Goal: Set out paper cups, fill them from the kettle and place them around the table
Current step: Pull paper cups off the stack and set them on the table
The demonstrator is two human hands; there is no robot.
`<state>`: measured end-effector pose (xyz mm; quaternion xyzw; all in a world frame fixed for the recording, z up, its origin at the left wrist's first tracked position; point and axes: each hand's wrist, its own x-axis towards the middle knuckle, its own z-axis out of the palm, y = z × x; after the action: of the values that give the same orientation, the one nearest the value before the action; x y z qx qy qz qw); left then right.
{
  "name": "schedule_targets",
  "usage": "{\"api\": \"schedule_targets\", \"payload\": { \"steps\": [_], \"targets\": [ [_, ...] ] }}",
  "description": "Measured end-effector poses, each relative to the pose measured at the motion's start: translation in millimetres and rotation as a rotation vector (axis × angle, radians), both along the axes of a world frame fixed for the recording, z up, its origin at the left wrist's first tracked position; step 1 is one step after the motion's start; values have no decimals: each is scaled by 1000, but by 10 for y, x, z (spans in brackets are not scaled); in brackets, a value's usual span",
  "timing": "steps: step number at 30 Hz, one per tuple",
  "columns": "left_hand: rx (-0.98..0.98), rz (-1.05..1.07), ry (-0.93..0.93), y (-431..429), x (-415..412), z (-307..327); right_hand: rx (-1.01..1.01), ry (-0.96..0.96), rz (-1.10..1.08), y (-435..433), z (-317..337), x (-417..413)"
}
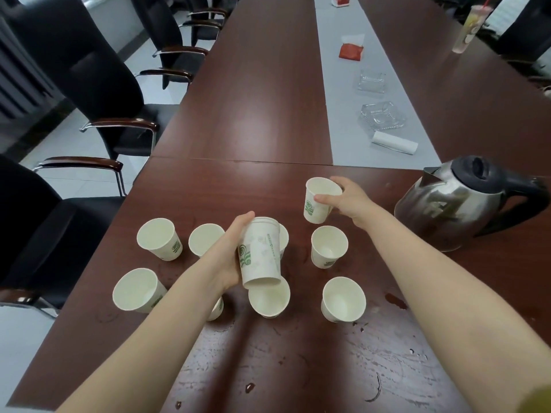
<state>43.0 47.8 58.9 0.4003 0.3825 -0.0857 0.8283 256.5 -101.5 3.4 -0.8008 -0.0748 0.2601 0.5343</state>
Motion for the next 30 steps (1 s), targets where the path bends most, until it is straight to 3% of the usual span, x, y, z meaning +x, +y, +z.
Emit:
{"api": "schedule_targets", "payload": {
  "steps": [12,30],
  "targets": [
    [10,43,18,9,-6,23,-156,-127,86,-63,-327,-66],
    [5,21,15,41,-32,-142,-121,3,104,-113,-338,-61]
  ]
}}
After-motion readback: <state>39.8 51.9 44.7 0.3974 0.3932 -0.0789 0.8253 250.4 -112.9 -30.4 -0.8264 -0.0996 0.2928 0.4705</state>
